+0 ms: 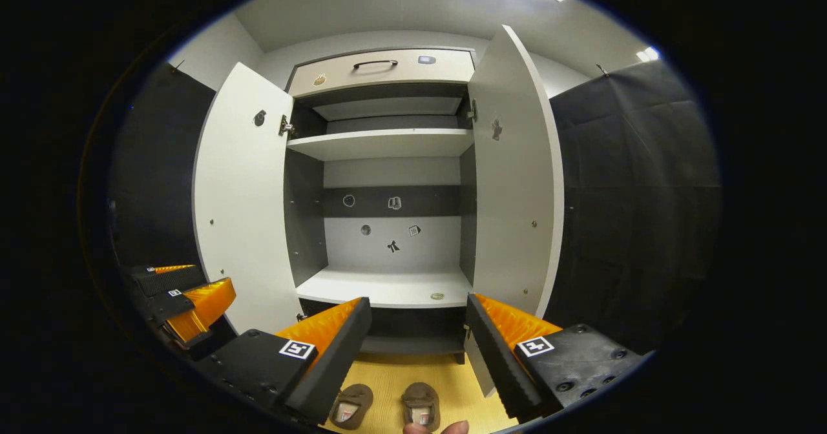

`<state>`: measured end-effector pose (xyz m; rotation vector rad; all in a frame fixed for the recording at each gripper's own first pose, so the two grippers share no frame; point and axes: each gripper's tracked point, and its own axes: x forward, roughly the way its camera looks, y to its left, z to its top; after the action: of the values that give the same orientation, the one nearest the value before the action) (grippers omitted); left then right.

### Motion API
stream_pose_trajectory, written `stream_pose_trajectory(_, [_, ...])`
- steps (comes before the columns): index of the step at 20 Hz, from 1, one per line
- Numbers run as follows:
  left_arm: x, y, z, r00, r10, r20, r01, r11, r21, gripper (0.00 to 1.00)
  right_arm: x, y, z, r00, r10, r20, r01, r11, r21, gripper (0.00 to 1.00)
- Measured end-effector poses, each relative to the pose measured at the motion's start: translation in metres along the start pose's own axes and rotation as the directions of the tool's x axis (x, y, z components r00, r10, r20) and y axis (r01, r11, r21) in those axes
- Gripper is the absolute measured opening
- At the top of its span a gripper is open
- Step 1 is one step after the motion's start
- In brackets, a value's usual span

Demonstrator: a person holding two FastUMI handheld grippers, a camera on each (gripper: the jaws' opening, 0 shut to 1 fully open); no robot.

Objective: Grab one shoe with the right hand and put it into the shoe cabinet, grab the other shoe with the left hand and put it into the shoe cabinet; then close the right door with the right hand and the left door with the left hand.

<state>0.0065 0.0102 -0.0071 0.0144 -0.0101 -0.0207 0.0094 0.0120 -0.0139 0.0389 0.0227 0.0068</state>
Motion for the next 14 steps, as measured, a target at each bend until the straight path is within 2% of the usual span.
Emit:
stream_pose_trajectory(3, [0.0,0.005,-0.005,1.0,0.005,0.001,-0.005,1.0,0.007,0.95,0.0,0.008,-0.024,0.997,0.025,-0.068,-0.025,1.0,0.003,0.98])
stream_pose_trajectory(6, [-0.002,0.007,-0.012,1.0,0.005,-0.001,-0.005,1.0,0.023,0.95,-0.002,0.014,-0.074,0.979,0.056,-0.199,-0.051,0.998,0.027,0.98])
stream_pose_trajectory(10, [-0.001,0.007,-0.026,1.0,0.008,-0.02,-0.007,1.0,0.027,0.95,-0.007,0.02,-0.154,0.928,0.086,-0.361,-0.075,0.996,0.046,0.98])
stream_pose_trajectory(14, [0.0,0.009,-0.039,0.999,0.01,-0.038,-0.009,1.0,0.016,0.95,-0.006,0.024,-0.23,0.86,0.107,-0.498,-0.083,0.994,0.07,1.0])
